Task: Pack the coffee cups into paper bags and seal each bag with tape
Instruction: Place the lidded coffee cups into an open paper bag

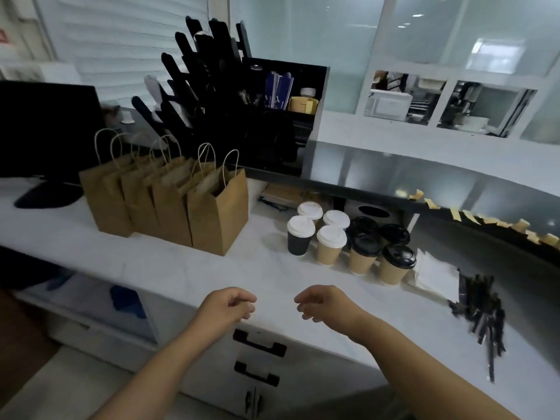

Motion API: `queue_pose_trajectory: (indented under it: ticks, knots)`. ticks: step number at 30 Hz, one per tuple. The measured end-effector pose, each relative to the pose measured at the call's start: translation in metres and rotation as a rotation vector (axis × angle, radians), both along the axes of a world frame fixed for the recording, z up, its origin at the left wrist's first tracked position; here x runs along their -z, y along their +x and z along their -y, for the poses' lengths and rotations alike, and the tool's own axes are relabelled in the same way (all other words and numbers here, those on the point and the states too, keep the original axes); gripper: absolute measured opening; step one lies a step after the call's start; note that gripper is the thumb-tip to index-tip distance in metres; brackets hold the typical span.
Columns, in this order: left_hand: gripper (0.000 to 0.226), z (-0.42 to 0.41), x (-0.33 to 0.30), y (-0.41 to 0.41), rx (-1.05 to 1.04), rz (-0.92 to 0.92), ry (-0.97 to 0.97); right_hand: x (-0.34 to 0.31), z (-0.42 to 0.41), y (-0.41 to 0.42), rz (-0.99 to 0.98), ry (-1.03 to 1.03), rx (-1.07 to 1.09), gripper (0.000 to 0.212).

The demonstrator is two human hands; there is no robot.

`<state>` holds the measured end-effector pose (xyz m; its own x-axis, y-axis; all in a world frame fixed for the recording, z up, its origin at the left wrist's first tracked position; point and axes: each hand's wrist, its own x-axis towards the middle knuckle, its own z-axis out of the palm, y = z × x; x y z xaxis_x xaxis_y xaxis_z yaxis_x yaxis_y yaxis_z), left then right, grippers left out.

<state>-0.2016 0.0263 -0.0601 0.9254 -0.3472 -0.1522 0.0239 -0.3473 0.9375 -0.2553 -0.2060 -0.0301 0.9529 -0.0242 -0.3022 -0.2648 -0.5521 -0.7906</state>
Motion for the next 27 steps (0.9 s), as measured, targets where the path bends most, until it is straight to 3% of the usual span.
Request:
queue_pose_trajectory:
  ticks: [8,10,13,16,21,27]
  knots:
    - [0.018,-0.03,-0.011,0.09,-0.047,0.074,0.009,0.0,-0.033,0.085,-0.01,0.028,-0.011,0.016]
    - [0.014,-0.037,-0.018,0.115,-0.04,0.188,0.118,-0.001,-0.042,0.11,-0.006,0.039,0.008,0.017]
    - [0.033,-0.042,-0.032,0.153,-0.015,0.461,0.385,0.001,-0.055,0.141,0.006,0.057,0.035,0.018]
    - [0.054,-0.044,-0.044,0.189,-0.027,0.67,0.513,0.005,-0.066,0.166,0.009,0.061,0.062,0.019]
    - [0.071,-0.041,-0.045,0.241,-0.037,0.815,0.688,0.015,-0.078,0.189,-0.007,0.046,0.105,0.018]
    - [0.065,-0.035,-0.04,0.272,-0.014,0.873,0.73,0.021,-0.075,0.202,-0.04,0.048,0.138,0.02]
